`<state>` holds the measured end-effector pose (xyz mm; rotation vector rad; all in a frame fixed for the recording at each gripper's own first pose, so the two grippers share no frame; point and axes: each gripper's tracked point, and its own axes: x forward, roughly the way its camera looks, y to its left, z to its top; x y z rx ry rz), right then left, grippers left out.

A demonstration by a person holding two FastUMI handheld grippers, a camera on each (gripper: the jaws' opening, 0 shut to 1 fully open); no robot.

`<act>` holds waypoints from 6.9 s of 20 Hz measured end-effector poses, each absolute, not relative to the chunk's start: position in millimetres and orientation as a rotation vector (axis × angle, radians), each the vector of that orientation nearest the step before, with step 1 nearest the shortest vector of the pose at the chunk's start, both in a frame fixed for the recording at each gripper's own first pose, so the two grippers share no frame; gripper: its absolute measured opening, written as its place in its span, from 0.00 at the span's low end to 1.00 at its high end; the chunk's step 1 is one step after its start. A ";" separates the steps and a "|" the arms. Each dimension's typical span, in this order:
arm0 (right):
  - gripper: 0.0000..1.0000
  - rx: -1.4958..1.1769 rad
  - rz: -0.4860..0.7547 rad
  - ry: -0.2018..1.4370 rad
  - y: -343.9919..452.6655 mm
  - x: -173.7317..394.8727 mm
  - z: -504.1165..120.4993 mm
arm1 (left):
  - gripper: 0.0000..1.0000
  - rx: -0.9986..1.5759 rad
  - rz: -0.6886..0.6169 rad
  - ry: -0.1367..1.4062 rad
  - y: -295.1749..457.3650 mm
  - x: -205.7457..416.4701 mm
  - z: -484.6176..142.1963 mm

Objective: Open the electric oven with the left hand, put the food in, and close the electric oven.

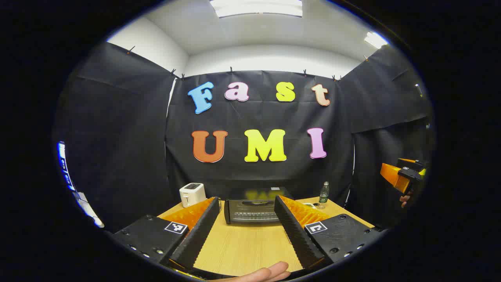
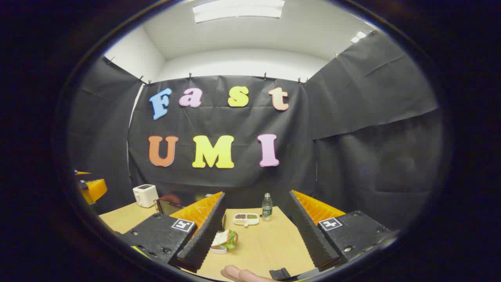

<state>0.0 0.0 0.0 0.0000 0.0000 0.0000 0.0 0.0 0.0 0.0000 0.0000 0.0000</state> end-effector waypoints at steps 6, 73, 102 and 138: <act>1.00 -0.003 -0.022 0.014 -12.3 2.1 -6.0 | 0.93 0.036 -0.030 -0.029 -12.9 3.7 3.2; 0.89 0.038 -0.068 0.010 -72.4 76.3 -38.7 | 0.98 0.052 -0.090 0.537 -37.4 262.6 -226.2; 1.00 0.056 -0.044 0.078 -77.1 60.3 -74.1 | 0.95 -0.003 -0.059 0.607 -39.3 172.9 -344.0; 0.84 0.360 0.566 1.149 86.9 225.1 -325.2 | 0.93 0.029 0.055 0.054 25.7 93.0 -54.9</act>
